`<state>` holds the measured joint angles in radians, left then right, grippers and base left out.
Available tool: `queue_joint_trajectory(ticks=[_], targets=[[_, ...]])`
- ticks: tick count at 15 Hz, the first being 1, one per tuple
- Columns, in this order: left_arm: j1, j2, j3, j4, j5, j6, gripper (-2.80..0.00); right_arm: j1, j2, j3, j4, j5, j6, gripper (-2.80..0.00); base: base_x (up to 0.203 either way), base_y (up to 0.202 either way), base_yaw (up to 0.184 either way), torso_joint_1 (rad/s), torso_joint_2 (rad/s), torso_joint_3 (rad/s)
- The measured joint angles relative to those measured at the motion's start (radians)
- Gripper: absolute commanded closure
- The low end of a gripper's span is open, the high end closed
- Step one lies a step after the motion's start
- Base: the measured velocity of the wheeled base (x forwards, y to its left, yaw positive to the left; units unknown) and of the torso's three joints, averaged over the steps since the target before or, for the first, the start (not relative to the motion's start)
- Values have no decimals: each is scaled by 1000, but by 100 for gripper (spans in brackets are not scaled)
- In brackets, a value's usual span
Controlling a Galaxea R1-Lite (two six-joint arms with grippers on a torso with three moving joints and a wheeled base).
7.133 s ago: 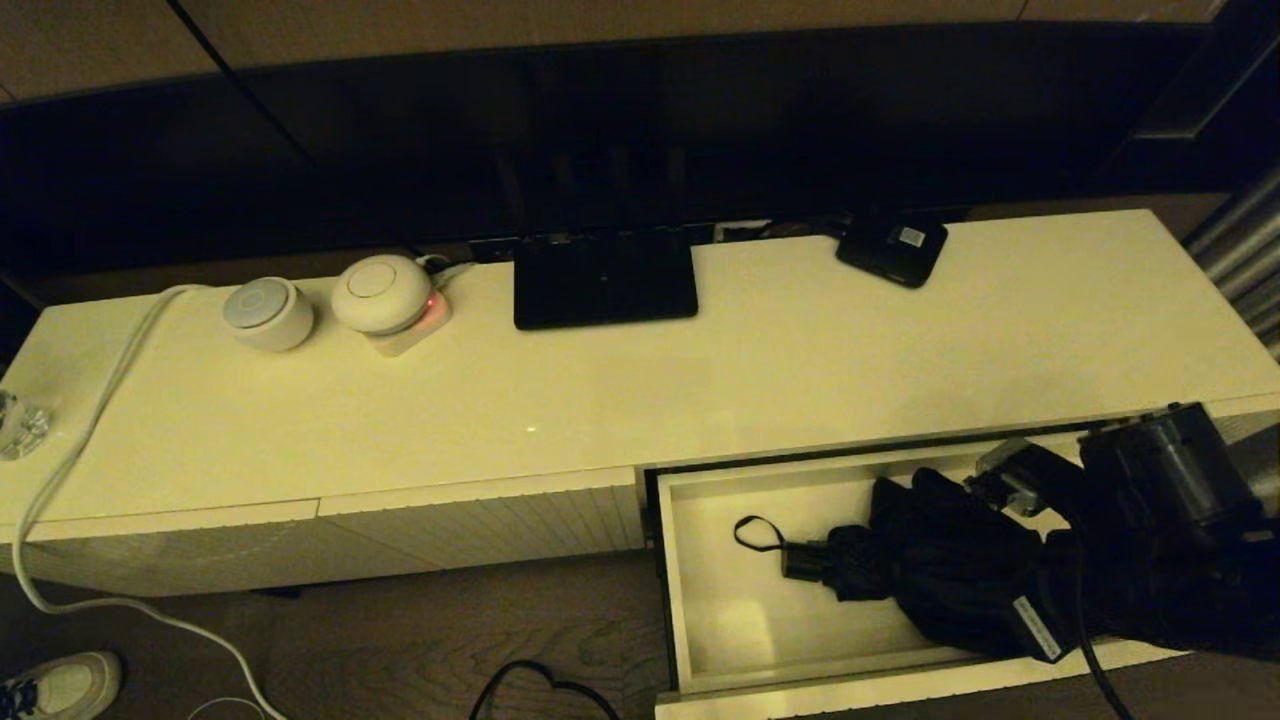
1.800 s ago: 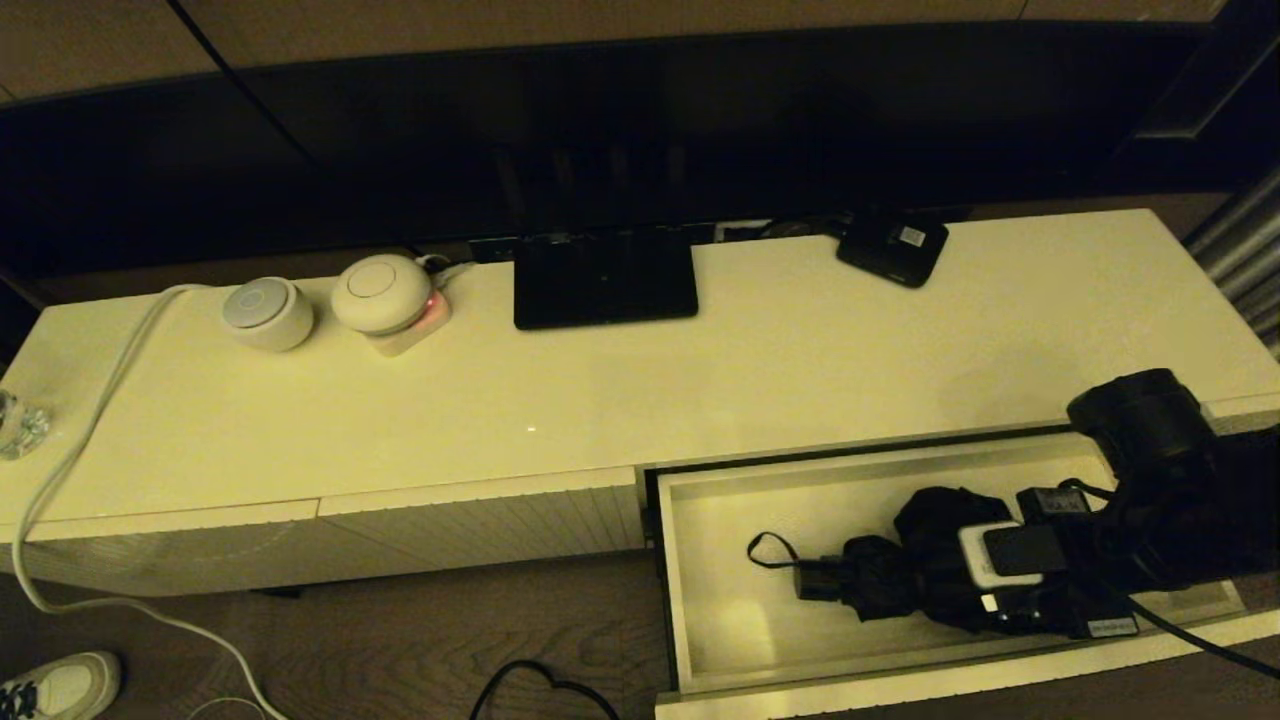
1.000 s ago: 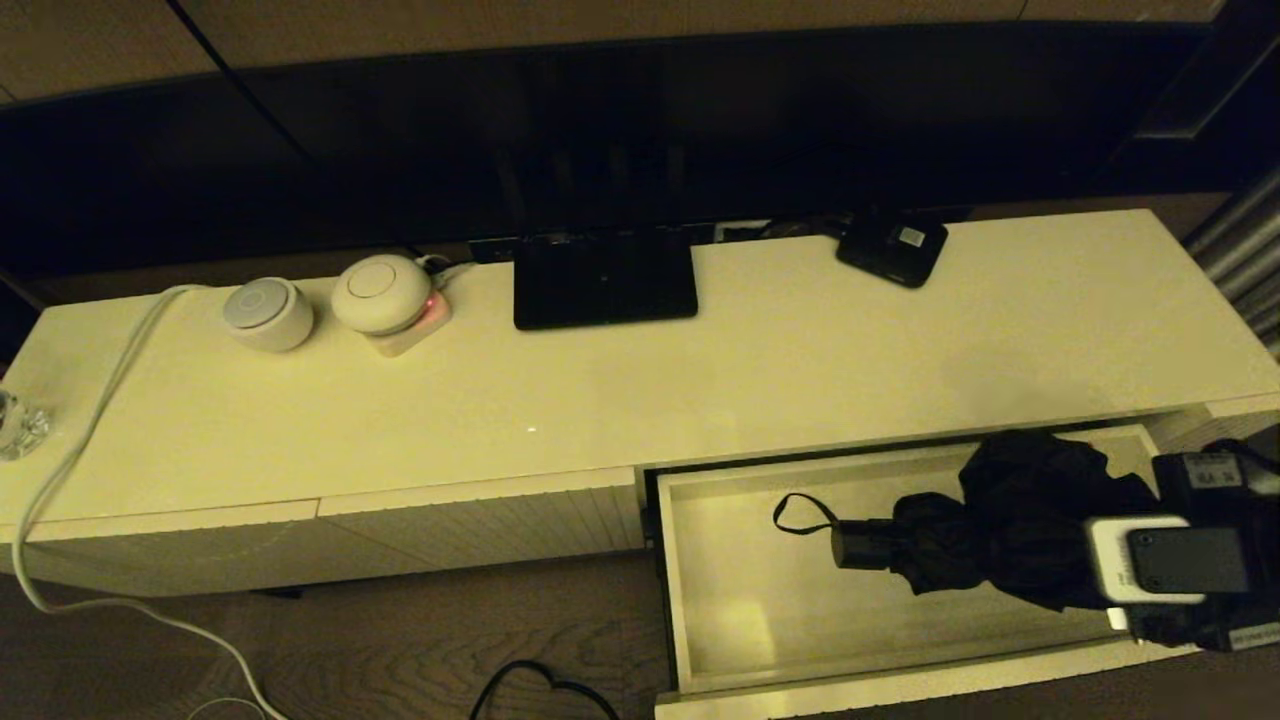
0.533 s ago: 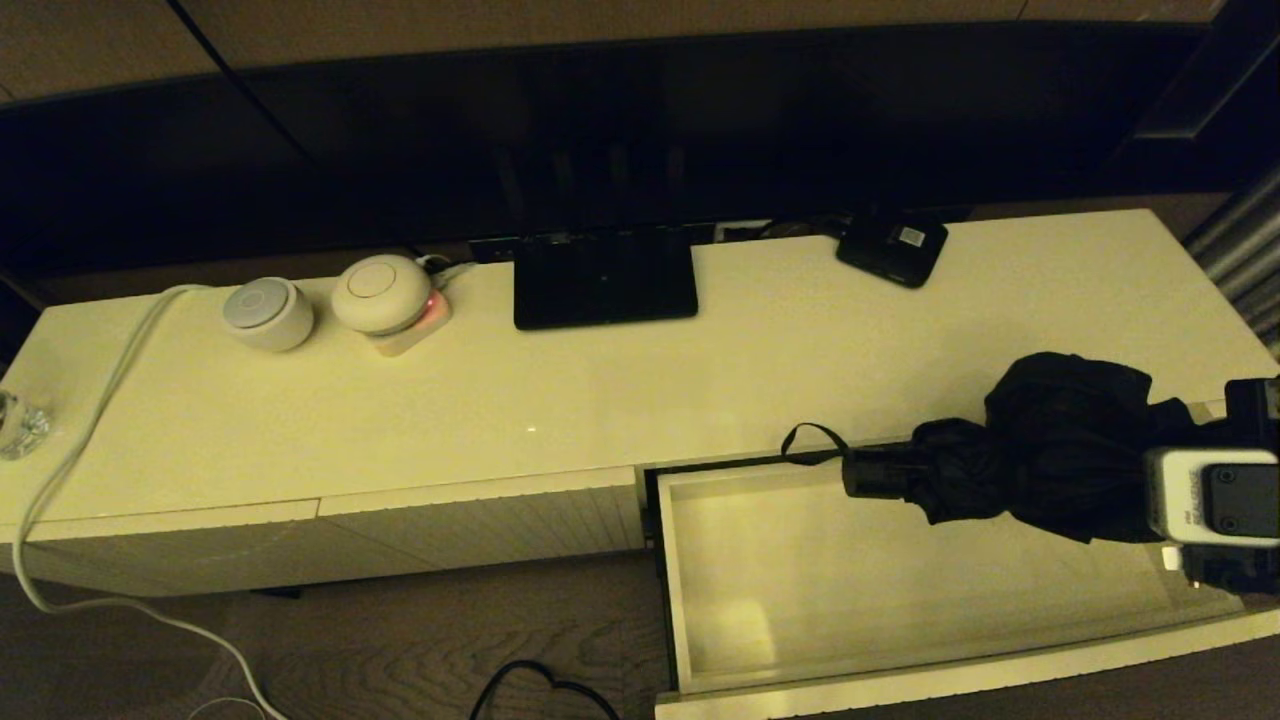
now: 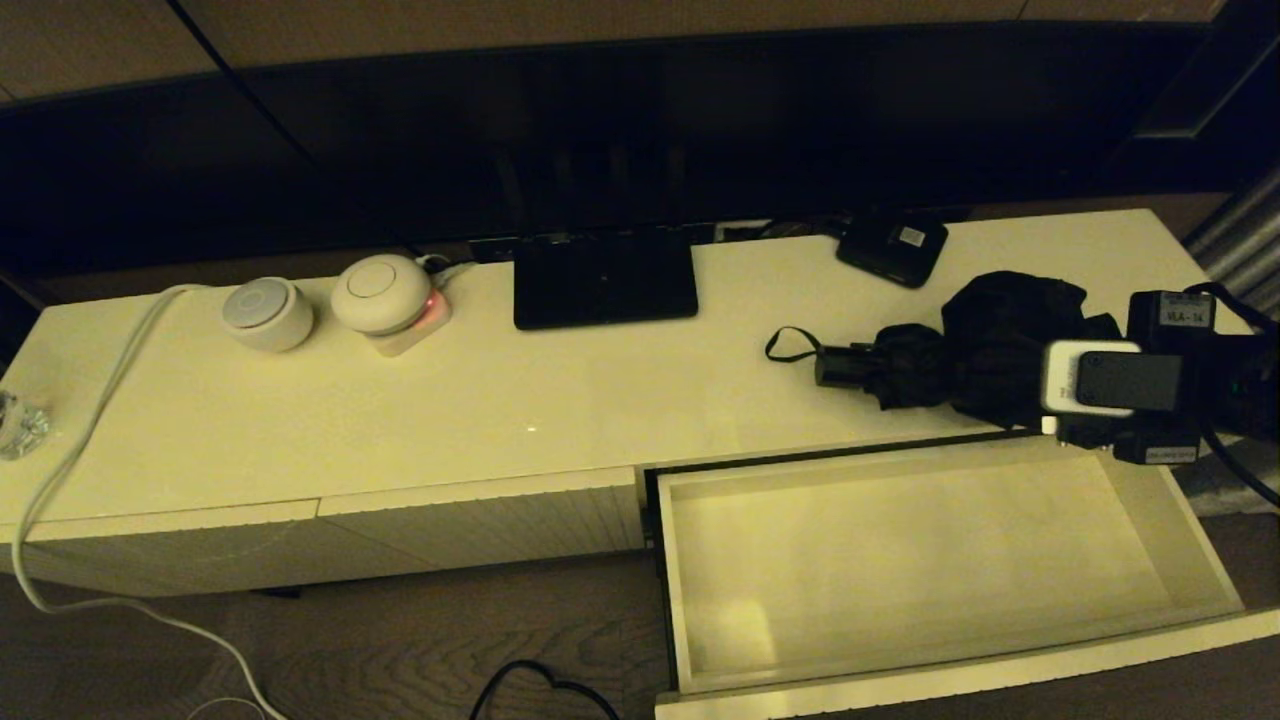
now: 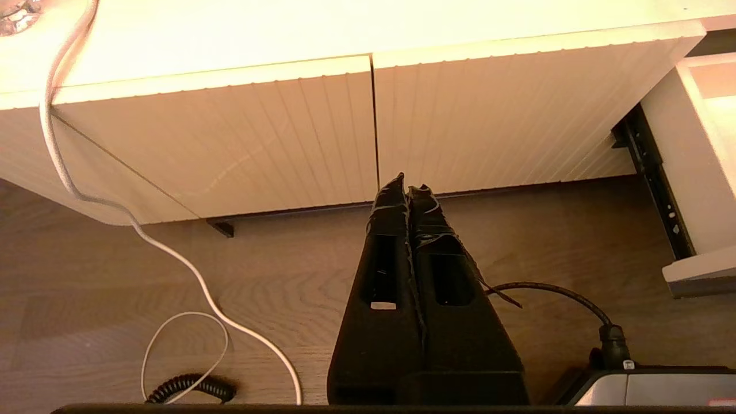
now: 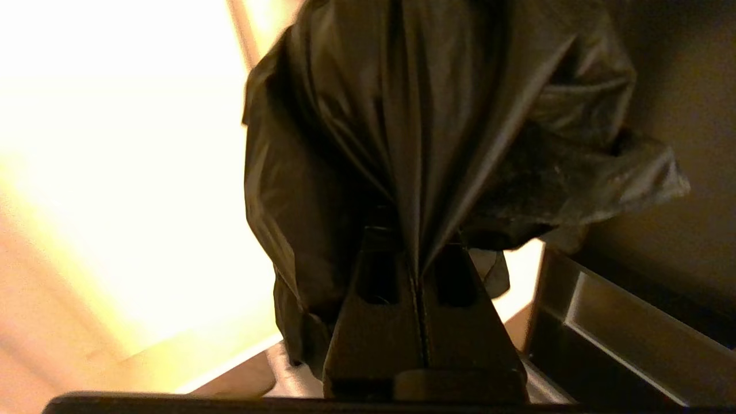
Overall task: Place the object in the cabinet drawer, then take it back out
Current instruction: Take the umbrella out of the drawer and put it on the table
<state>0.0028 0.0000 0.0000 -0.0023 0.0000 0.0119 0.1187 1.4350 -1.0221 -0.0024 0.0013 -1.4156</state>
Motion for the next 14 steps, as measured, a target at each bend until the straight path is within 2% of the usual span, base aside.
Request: queue_joint_trajectory(ticks=[3, 5, 6, 7, 14], targets=[[0, 0, 0, 0, 0, 0, 0, -10, 81, -47, -19, -1, 1, 0, 0, 0, 0, 0, 0, 0], [0, 0, 0, -1, 0, 0, 0, -11, 120, -56, -78, -6, 0, 0, 0, 0, 0, 0, 0, 0], [0, 0, 0, -1, 0, 0, 0, -10, 134, -55, -113, -16, 0, -48, 0, 0, 0, 0, 0, 0], [0, 0, 0, -1, 0, 0, 0, -8, 145, -52, -123, -19, 0, -280, 0, 0, 0, 0, 0, 0], [0, 0, 0, 0, 0, 0, 0, 5, 139, -34, -125, -22, 0, -280, 0, 0, 0, 0, 0, 0]])
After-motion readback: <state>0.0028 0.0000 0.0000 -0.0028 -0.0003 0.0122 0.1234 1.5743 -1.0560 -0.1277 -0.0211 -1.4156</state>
